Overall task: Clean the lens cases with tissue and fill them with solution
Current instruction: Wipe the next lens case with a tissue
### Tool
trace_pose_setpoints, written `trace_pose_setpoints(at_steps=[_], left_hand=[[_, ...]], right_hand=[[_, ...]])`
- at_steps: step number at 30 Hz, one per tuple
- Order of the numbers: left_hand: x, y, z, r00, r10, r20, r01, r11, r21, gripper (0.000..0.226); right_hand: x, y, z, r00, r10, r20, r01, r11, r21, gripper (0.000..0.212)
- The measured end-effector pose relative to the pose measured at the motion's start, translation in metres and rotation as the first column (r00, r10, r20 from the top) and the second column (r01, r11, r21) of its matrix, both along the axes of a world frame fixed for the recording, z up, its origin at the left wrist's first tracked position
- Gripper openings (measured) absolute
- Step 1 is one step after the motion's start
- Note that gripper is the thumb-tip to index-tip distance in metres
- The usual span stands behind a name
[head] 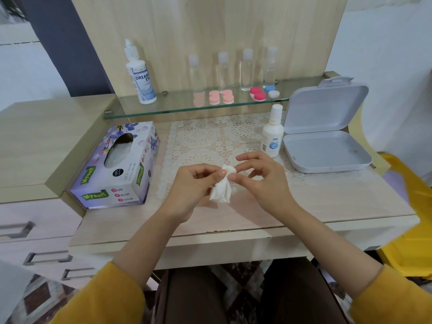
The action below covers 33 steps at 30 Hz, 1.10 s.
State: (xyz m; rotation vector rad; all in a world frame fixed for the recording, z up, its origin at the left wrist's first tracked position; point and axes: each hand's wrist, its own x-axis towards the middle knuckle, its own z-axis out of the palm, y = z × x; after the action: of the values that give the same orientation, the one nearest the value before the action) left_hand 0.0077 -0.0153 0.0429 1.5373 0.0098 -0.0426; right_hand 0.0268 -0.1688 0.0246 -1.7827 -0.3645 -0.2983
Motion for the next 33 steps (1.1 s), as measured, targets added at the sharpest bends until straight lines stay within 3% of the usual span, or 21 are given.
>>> trace_pose_setpoints(at_steps=[6,9,13,17,22,27,33], left_hand=[[0.001,0.003,-0.002,0.998,0.055,0.010,-0.055,0.998,-0.027,0.017],[0.003,0.008,-0.006,0.996,0.083,0.015,-0.083,0.997,-0.002,0.023],[0.001,0.010,-0.009,0.994,0.089,0.061,-0.096,0.988,0.124,0.030],[-0.004,0.005,-0.013,0.997,0.053,0.058,-0.062,0.986,0.157,0.038],[-0.009,-0.002,-0.020,0.993,0.090,0.078,-0.101,0.985,0.140,0.033],[-0.013,-0.004,-0.024,0.987,0.123,0.103,-0.133,0.986,0.098,0.032],[-0.014,-0.006,-0.030,0.983,0.141,0.113,-0.154,0.982,0.113,0.033]], right_hand=[[-0.001,-0.002,0.003,1.000,0.015,0.010,-0.016,0.994,0.110,0.022],[0.000,-0.010,0.010,0.999,-0.052,0.016,0.048,0.981,0.186,0.023],[0.005,-0.022,0.010,0.951,-0.174,0.255,0.190,0.981,-0.041,0.012],[0.009,-0.023,-0.001,0.880,-0.032,0.474,0.187,0.941,-0.282,0.014],[0.007,-0.016,-0.016,0.864,0.075,0.497,0.125,0.926,-0.357,0.009],[0.005,-0.016,-0.027,0.874,0.142,0.465,0.102,0.882,-0.460,0.025],[0.005,-0.018,-0.030,0.896,0.166,0.411,0.041,0.892,-0.451,0.018]])
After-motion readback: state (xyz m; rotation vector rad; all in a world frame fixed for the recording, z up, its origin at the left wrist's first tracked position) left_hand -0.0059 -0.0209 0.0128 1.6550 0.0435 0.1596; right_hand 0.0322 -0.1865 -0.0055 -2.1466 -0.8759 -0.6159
